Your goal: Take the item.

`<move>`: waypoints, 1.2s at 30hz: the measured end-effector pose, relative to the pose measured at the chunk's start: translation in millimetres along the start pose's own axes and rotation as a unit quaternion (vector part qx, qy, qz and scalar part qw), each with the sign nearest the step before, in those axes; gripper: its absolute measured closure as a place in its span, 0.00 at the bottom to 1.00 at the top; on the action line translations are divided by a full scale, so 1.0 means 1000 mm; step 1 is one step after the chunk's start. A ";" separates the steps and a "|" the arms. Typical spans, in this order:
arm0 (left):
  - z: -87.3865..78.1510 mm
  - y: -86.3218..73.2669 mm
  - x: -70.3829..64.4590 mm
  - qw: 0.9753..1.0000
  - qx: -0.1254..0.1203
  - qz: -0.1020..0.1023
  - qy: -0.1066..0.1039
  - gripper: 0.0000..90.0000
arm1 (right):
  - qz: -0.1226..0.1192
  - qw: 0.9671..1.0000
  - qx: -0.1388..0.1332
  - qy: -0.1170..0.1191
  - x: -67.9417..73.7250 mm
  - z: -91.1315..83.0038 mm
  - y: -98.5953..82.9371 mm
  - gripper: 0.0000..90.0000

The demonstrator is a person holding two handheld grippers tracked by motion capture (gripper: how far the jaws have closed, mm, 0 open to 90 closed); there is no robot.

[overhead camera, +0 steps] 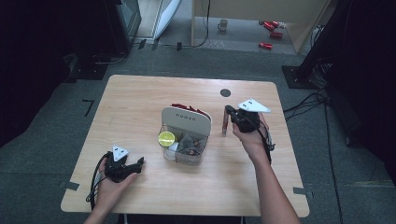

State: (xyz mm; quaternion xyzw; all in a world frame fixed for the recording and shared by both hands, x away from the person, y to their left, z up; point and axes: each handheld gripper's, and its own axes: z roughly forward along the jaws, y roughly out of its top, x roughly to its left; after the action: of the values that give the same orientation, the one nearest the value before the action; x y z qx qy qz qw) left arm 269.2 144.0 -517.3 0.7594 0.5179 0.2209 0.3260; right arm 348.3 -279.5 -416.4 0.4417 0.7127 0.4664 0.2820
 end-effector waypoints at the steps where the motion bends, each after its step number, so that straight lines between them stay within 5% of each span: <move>1: 0.000 0.000 0.000 1.000 0.000 -0.001 0.000 0.28 | 0.003 1.000 -0.007 0.007 0.001 -0.004 -0.003 1.00; 13: 0.000 0.000 -0.001 1.000 0.000 -0.001 0.001 0.28 | -0.031 0.999 0.002 0.041 0.033 -0.047 -0.036 1.00; 20: 0.000 0.000 -0.001 1.000 0.001 0.000 0.002 0.28 | -0.043 0.998 0.040 0.039 0.045 -0.058 -0.074 1.00; 25: 0.000 0.000 -0.001 1.000 0.000 0.000 0.002 0.28 | -0.023 0.997 0.064 0.039 0.040 -0.053 -0.101 1.00; 34: 0.000 0.000 -0.001 1.000 0.000 0.000 0.001 0.28 | -0.036 0.992 0.103 0.059 0.028 -0.040 -0.132 1.00; 36: 0.000 0.000 -0.001 1.000 0.000 0.000 0.001 0.28 | -0.027 0.993 0.099 0.061 0.025 -0.040 -0.132 0.89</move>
State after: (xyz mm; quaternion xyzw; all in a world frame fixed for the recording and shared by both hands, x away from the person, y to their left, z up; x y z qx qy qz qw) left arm 268.7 143.5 -517.3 0.7592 0.5185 0.2212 0.3253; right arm 255.7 -297.4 -520.6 0.4189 0.7830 0.4117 0.2050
